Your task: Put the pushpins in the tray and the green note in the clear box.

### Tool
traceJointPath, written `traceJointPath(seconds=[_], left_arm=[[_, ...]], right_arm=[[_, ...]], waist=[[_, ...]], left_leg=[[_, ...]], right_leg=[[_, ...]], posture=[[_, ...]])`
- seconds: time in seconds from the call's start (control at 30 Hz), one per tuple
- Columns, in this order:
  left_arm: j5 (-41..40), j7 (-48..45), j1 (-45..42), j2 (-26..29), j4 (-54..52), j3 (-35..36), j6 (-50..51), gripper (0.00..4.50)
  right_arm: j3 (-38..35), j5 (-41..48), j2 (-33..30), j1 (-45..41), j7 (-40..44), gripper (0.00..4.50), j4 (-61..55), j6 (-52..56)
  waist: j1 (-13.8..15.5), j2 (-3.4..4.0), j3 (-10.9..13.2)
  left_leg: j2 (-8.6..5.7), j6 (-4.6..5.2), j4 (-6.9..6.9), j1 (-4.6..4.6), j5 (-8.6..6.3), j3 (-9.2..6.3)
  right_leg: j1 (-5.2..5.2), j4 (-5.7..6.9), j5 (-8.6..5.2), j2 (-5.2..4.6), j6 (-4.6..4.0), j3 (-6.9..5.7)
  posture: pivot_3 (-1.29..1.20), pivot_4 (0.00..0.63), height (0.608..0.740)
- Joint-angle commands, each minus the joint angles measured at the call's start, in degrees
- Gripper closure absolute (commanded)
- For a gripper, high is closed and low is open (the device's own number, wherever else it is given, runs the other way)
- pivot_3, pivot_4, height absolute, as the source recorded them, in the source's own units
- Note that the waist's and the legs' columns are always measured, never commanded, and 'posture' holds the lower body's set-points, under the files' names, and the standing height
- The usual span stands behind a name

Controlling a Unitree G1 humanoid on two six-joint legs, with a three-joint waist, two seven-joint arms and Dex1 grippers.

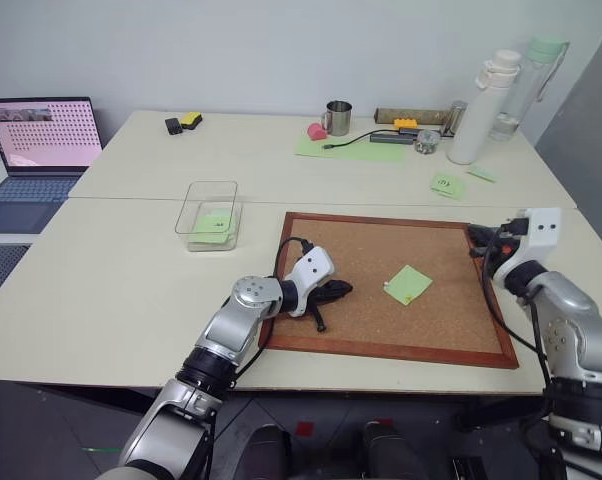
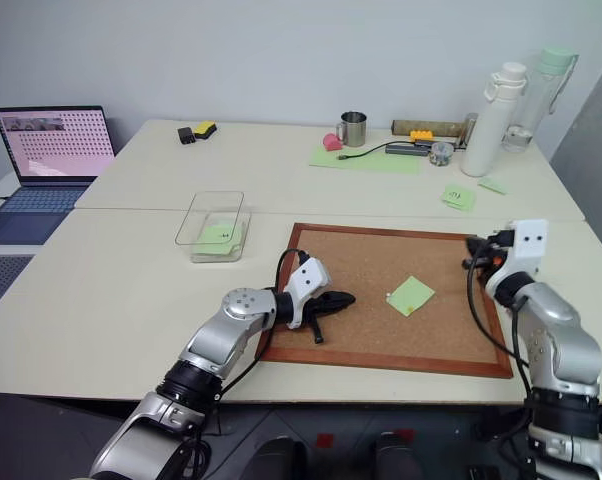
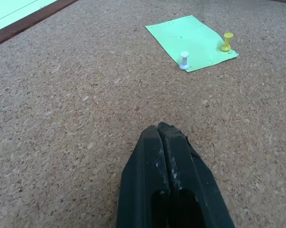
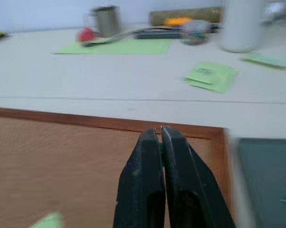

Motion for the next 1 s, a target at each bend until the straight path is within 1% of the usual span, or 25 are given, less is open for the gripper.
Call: traceJointPath(seconds=[0.03, 0.17, 0.23, 0.3, 0.4, 0.43, 0.47, 0.6, 0.63, 0.8, 1.0], left_arm=[[1.42, 0.91, 3.31, 1.5, -0.53, -0.87, 3.98, 4.5], [1.24, 1.41, 4.76, 2.09, -3.01, -0.71, 5.44, 4.5], [1.37, 1.68, 5.5, 2.53, -3.84, -0.58, 5.77, 4.5], [1.22, 1.92, 6.27, 2.91, -4.85, -0.46, 6.26, 4.5], [0.98, 2.16, 7.15, 3.48, -6.13, -0.25, 6.79, 4.5], [0.94, 2.2, 7.33, 3.64, -6.39, -0.14, 6.91, 4.5], [0.92, 2.27, 7.45, 3.72, -6.55, -0.05, 7.03, 4.5], [0.81, 2.33, 7.39, 3.99, -6.65, 0.18, 7.31, 4.5], [0.79, 2.35, 7.29, 4.01, -6.55, 0.19, 7.3, 4.5], [0.78, 2.38, 6.5, 3.7, -5.62, 0.11, 6.92, 4.5], [0.71, 2.01, 5.67, 3.29, -4.65, -0.19, 6.54, 4.5]], right_arm=[[-2.1, -2.8, -3.47, -7.43, 0.28, 4.45, 16.43, -6.91], [-2.8, -4.31, -5.61, -13.64, 0.46, 4.45, 31.1, -12.22], [-3.27, -4.18, -6.07, -15.92, 0.9, 4.45, 36.27, -14.08], [-3.57, -3.96, -6.28, -17.69, 1.75, 4.13, 39.96, -15.51], [-3.24, -4.12, -6.37, -19.49, 3.39, 3.53, 43.57, -17.26], [-3.1, -4.17, -6.31, -19.88, 3.7, 3.39, 44.19, -17.57], [-3.02, -4.2, -6.26, -20.23, 3.91, 3.12, 44.75, -17.89], [-2.99, -3.83, -6.0, -21.02, 5.35, 2.3, 45.46, -18.59], [-3.04, -3.69, -5.99, -21.0, 5.61, 2.16, 45.16, -18.57], [-3.91, -1.78, -6.02, -18.89, 7.31, 2.16, 40.45, -16.72], [-3.87, -2.27, -6.71, -16.2, 6.71, 2.16, 37.42, -16.67]], waist=[[-0.58, 0.04, -0.02], [-0.92, 0.08, -0.03], [-1.04, 0.09, -0.04], [-1.13, 0.1, -0.03], [-1.29, 0.11, -0.04], [-1.39, 0.11, -0.03], [-1.47, 0.11, -0.03], [-1.55, 0.12, -0.04], [-1.55, 0.12, -0.04], [-1.58, 0.12, -0.04], [-1.52, 0.12, -0.04]], left_leg=[[0.0, 0.0, -0.03, 0.0, 0.0, 0.0], [0.01, 0.0, -0.06, 0.02, 0.0, -0.01], [0.01, 0.0, -0.1, 0.03, 0.0, -0.02], [0.03, 0.01, -0.12, 0.03, -0.01, 0.0], [0.04, 0.01, -0.16, 0.04, -0.01, -0.02], [0.04, 0.01, -0.16, 0.03, -0.01, -0.02], [0.04, 0.01, -0.17, 0.03, -0.01, -0.01], [0.04, 0.01, -0.16, 0.03, -0.01, -0.02], [0.04, 0.01, -0.16, 0.03, -0.01, -0.02], [0.04, 0.01, -0.16, 0.04, -0.01, -0.01], [0.04, 0.01, -0.14, 0.03, -0.01, -0.02]], right_leg=[[0.0, 0.0, -0.01, 0.0, -0.01, 0.0], [0.0, 0.01, -0.02, 0.02, -0.04, 0.0], [0.0, 0.01, -0.03, 0.02, -0.06, -0.01], [-0.01, 0.0, -0.04, 0.03, -0.07, 0.02], [0.0, 0.01, -0.06, 0.04, -0.09, 0.0], [0.0, 0.01, -0.06, 0.04, -0.09, 0.0], [-0.01, 0.01, -0.06, 0.04, -0.09, 0.0], [0.0, 0.01, -0.06, 0.04, -0.09, 0.0], [0.0, 0.01, -0.06, 0.04, -0.09, 0.0], [0.0, 0.02, -0.06, 0.04, -0.09, 0.0], [0.0, 0.02, -0.06, 0.02, -0.09, -0.01]], posture=[[0.0, 0.15, 0.74], [0.0, 0.15, 0.74], [0.0, 0.15, 0.74], [0.0, 0.15, 0.74], [0.0, 0.15, 0.74], [0.0, 0.15, 0.74], [0.0, 0.15, 0.74], [0.0, 0.15, 0.74], [0.0, 0.15, 0.74], [0.0, 0.15, 0.74], [0.0, 0.15, 0.74]])
